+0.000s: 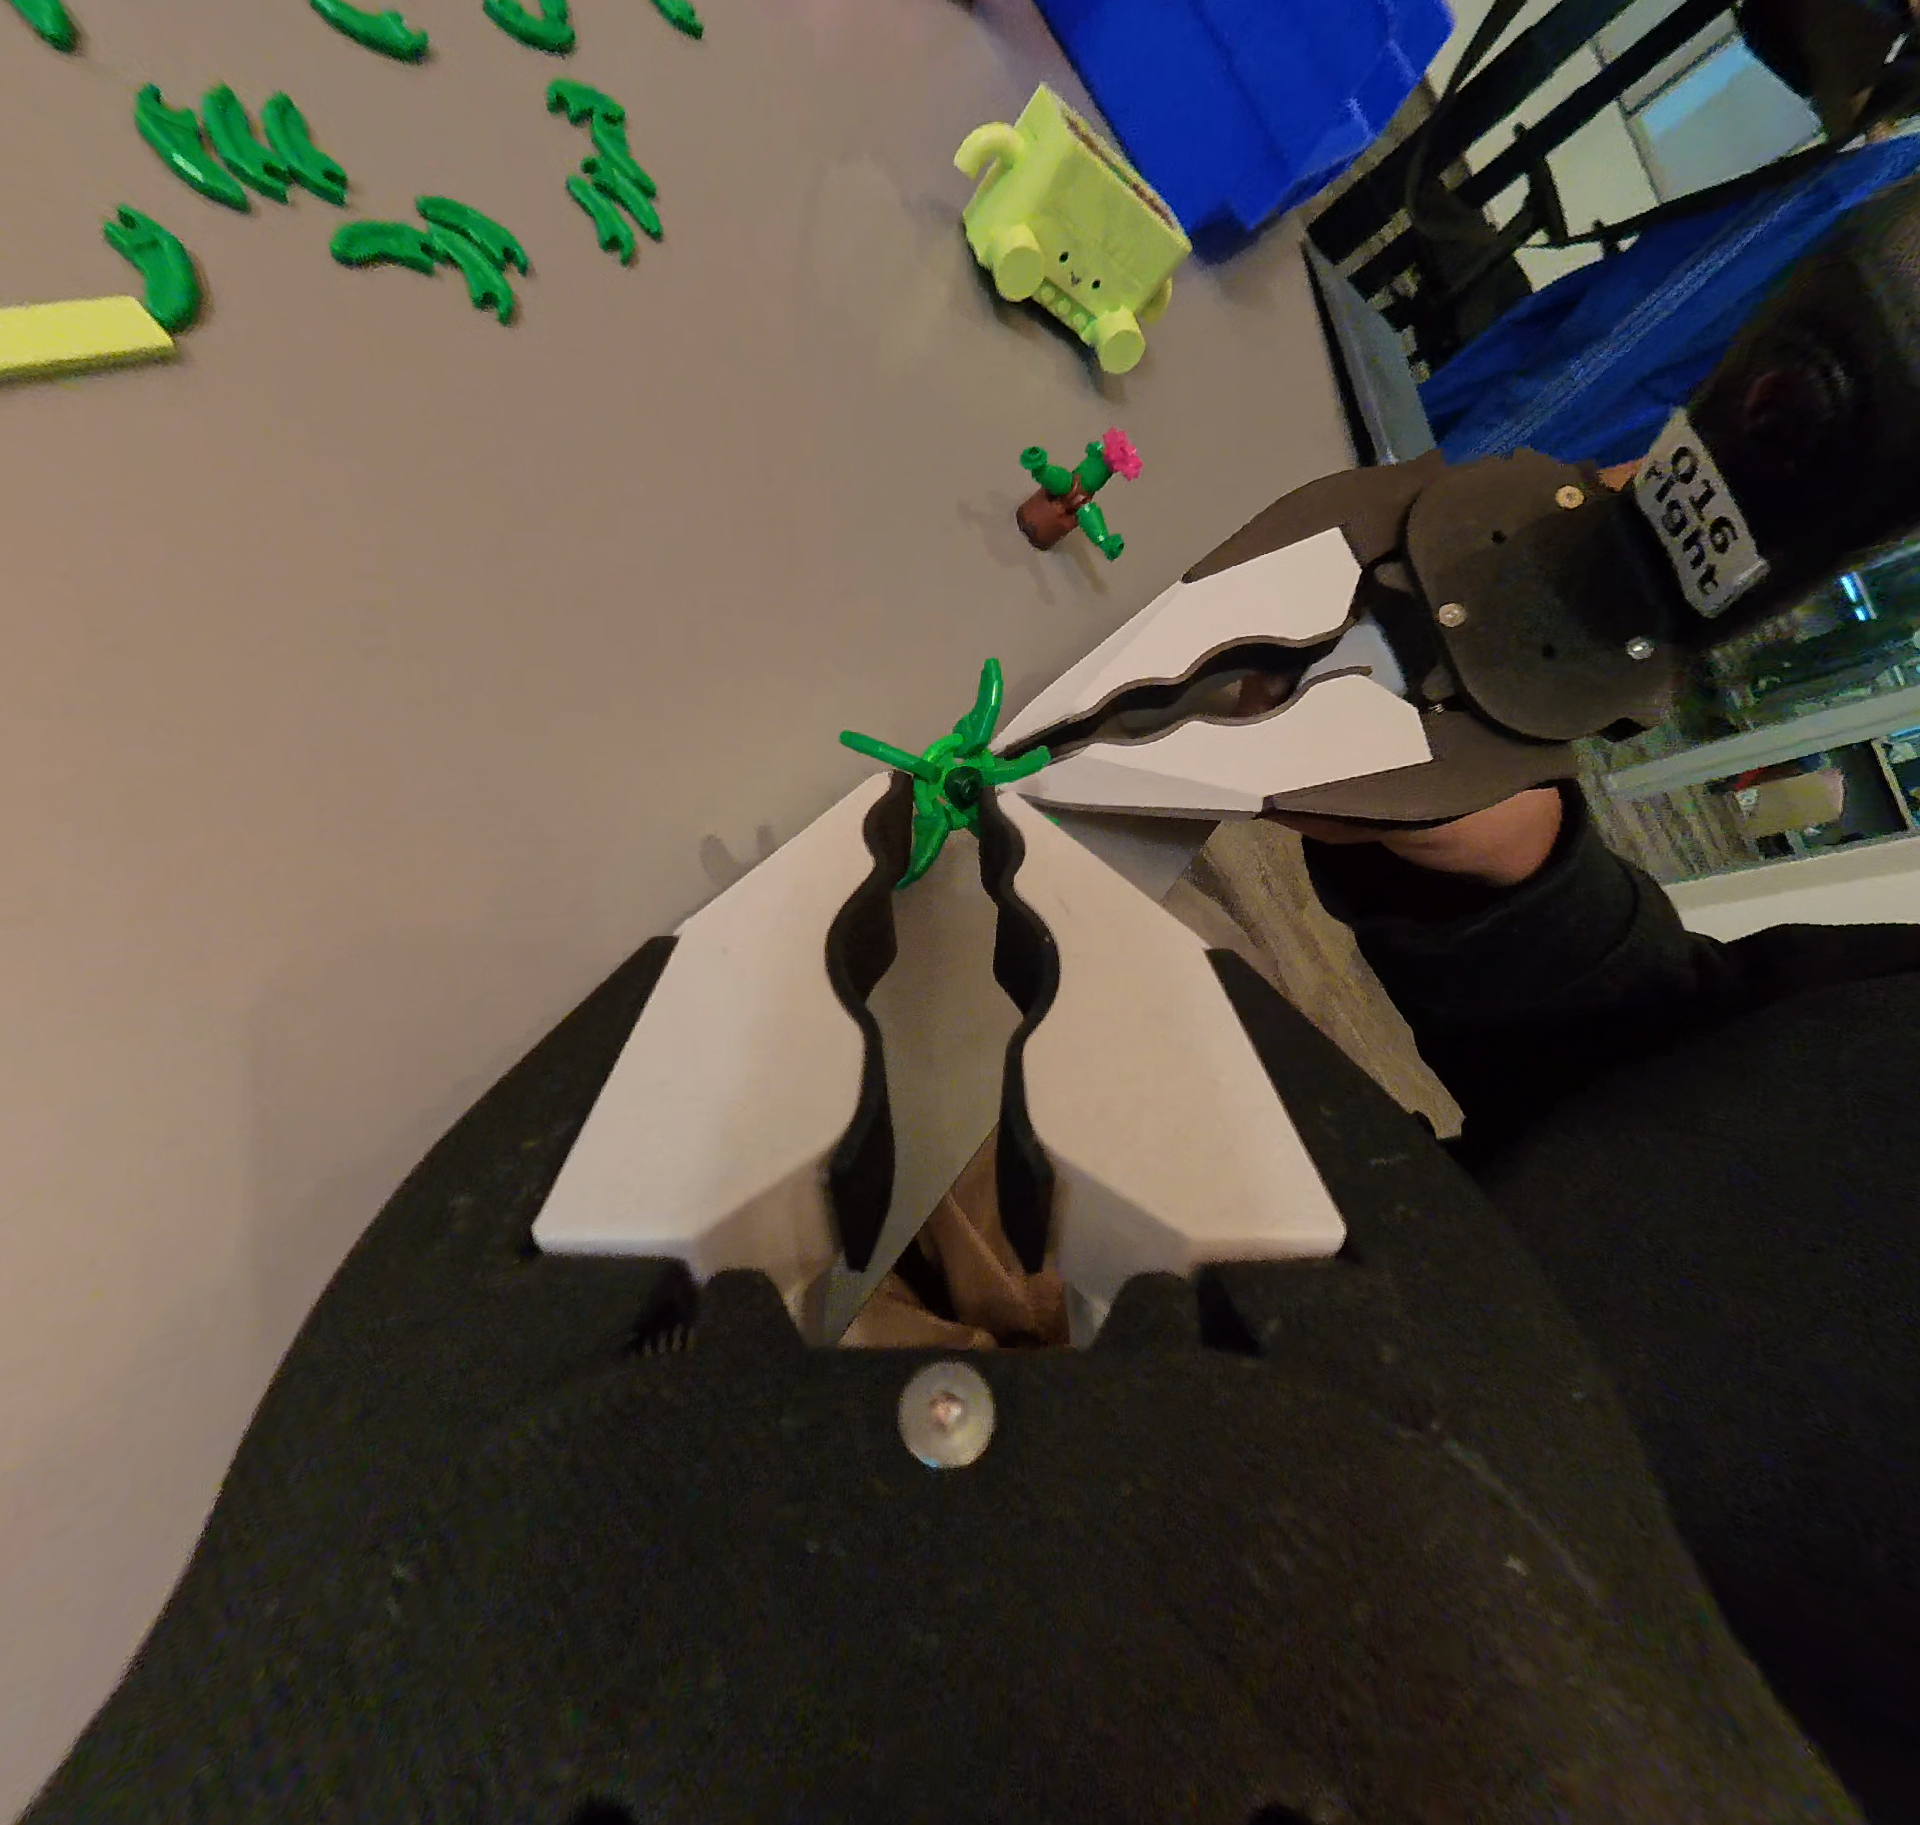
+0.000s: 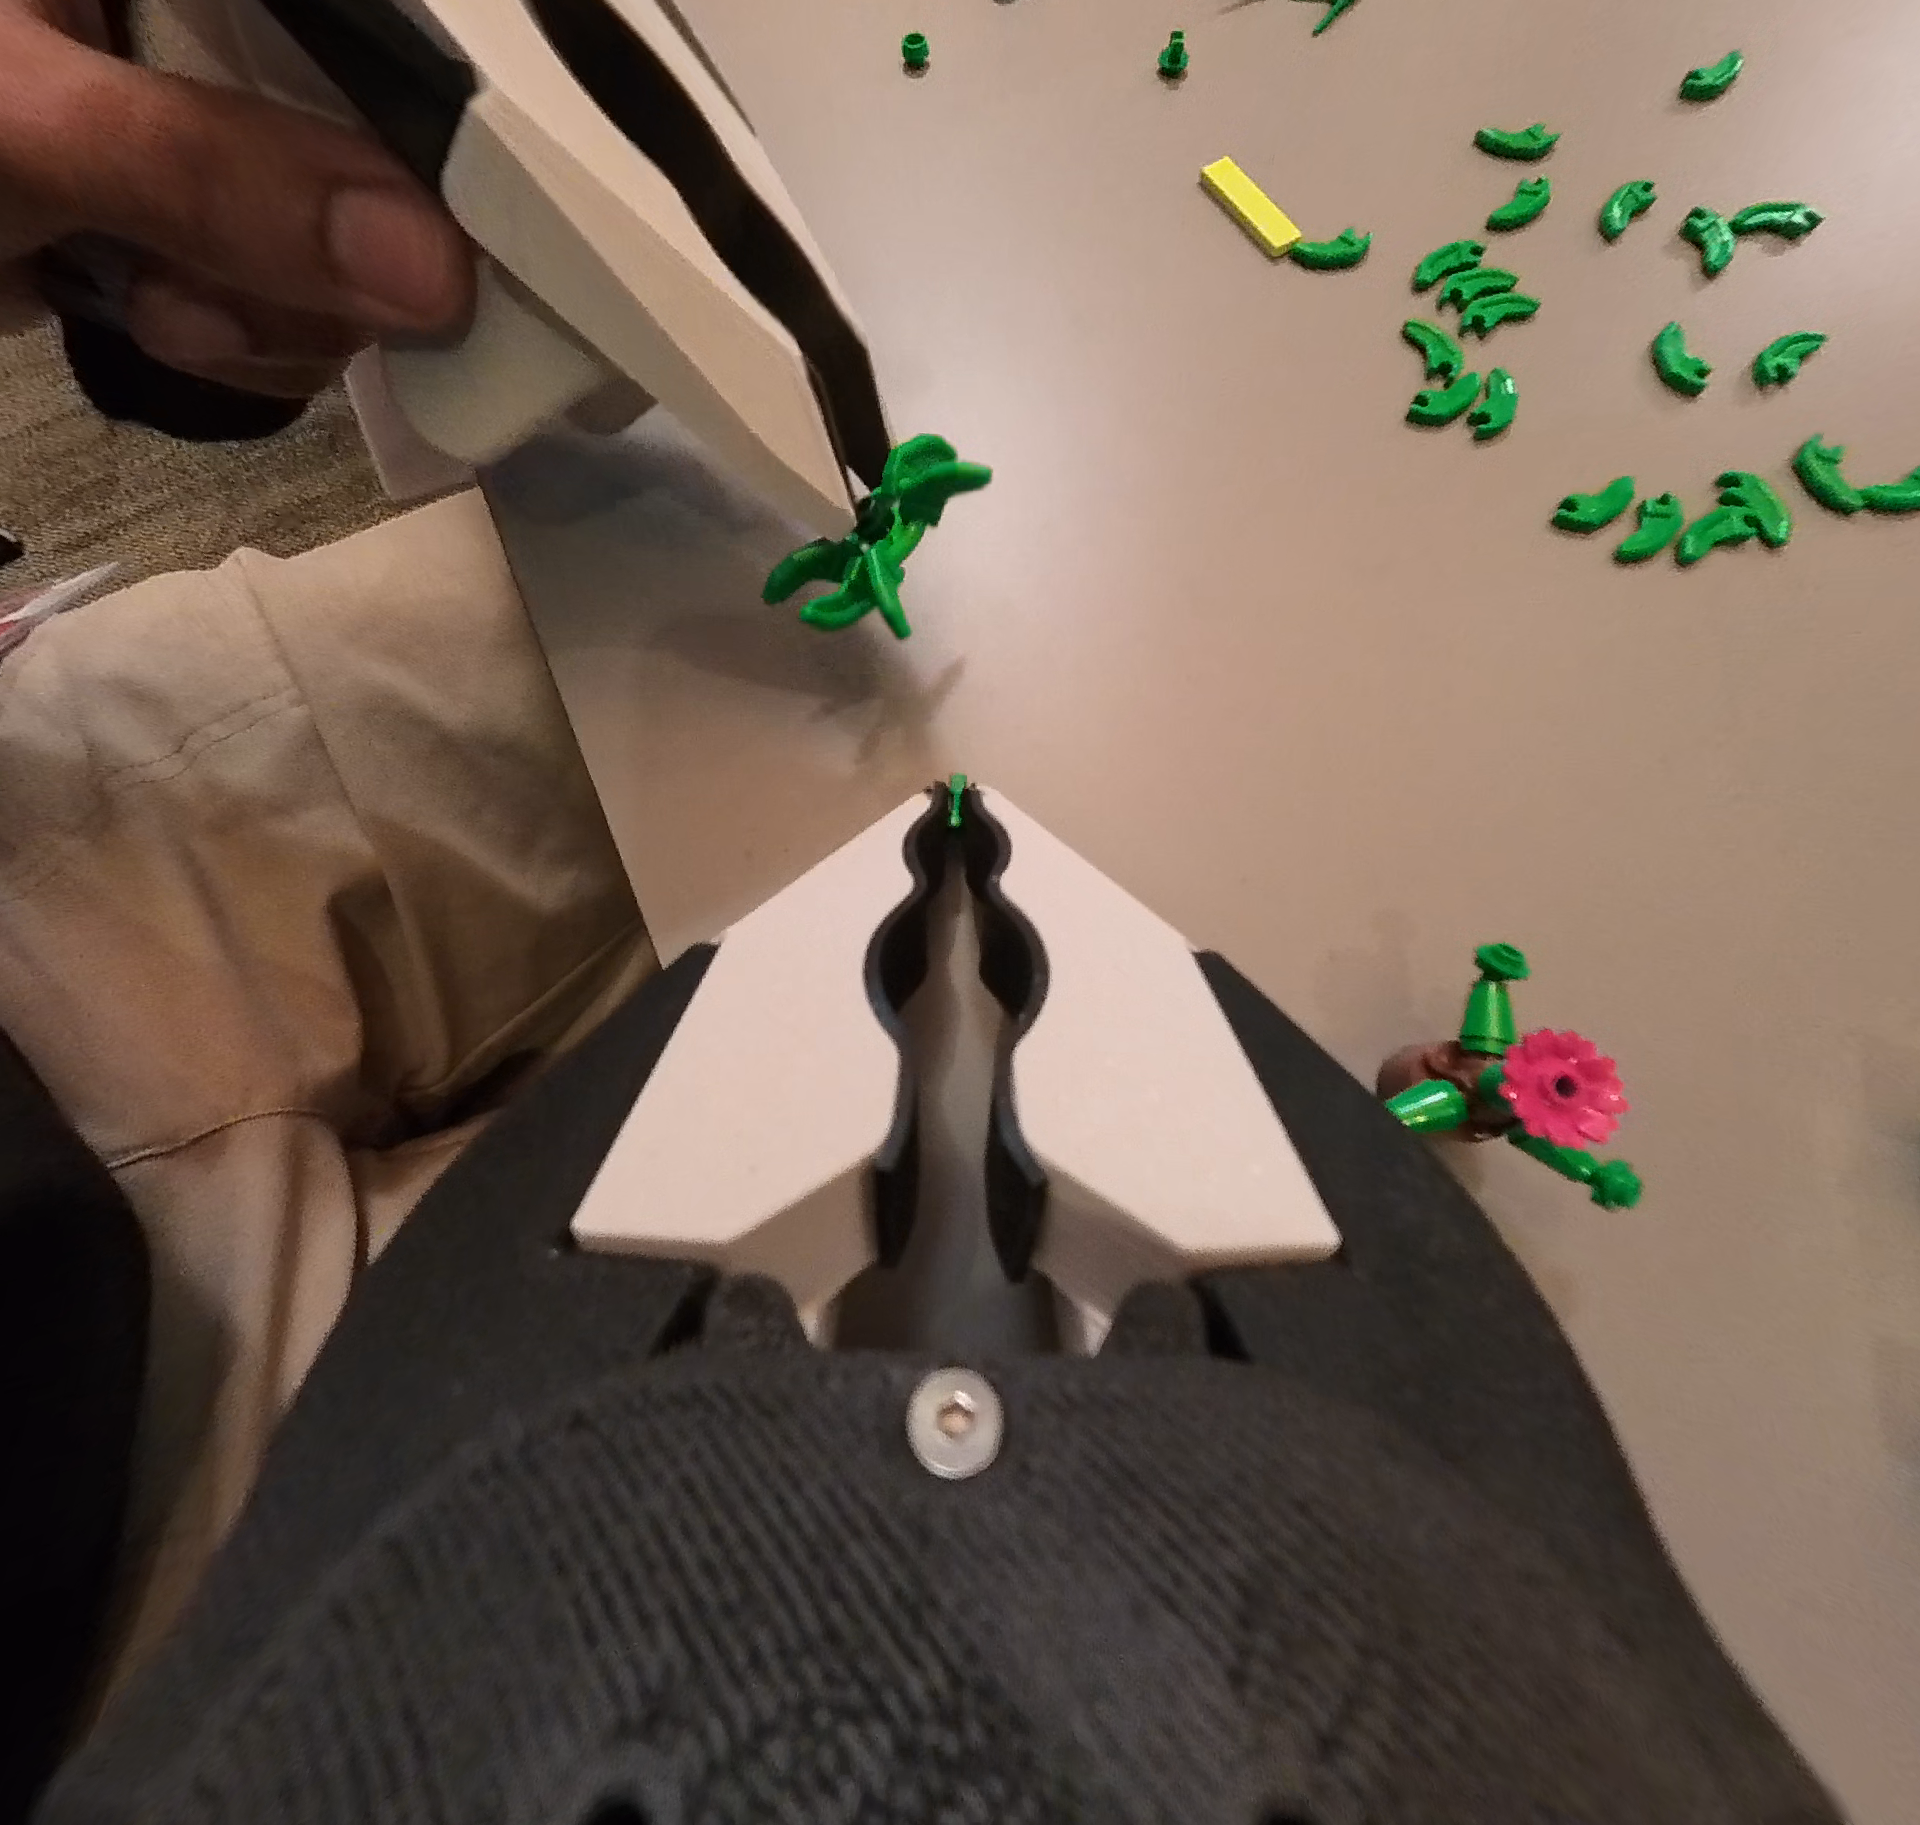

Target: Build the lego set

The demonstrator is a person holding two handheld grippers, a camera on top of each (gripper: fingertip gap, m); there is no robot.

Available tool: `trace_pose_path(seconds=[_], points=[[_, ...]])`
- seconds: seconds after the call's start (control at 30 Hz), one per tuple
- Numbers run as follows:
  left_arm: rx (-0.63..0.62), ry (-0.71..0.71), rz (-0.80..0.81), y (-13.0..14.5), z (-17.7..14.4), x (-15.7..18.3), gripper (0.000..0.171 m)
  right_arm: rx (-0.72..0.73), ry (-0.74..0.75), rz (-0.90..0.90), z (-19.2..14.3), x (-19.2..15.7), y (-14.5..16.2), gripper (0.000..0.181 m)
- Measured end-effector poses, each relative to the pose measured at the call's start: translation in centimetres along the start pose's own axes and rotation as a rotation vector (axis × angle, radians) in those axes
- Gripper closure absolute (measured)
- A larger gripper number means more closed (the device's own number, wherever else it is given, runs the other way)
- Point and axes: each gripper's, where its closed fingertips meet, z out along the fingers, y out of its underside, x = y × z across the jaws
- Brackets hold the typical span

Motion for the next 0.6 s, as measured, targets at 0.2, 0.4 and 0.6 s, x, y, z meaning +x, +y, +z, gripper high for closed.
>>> trace_pose_path(seconds=[0.2, 0.4, 0.6], points=[[0.097, 0.069, 0.088, -1.1, -0.6, 2.1, 0.162, 0.158, 0.007, 0.058, -1.6, 0.8, -2.0, 0.180], [0.134, -0.026, 0.198, -1.2, -0.8, 1.9, 0.162, 0.453, -0.250, 0.290, -4.9, 0.2, -5.3, 0.180], [-0.054, -0.232, 0.322, 1.7, 0.5, -0.3, 0.161, 0.253, -0.216, 0.229, -2.1, -1.4, -3.2, 0.180]])
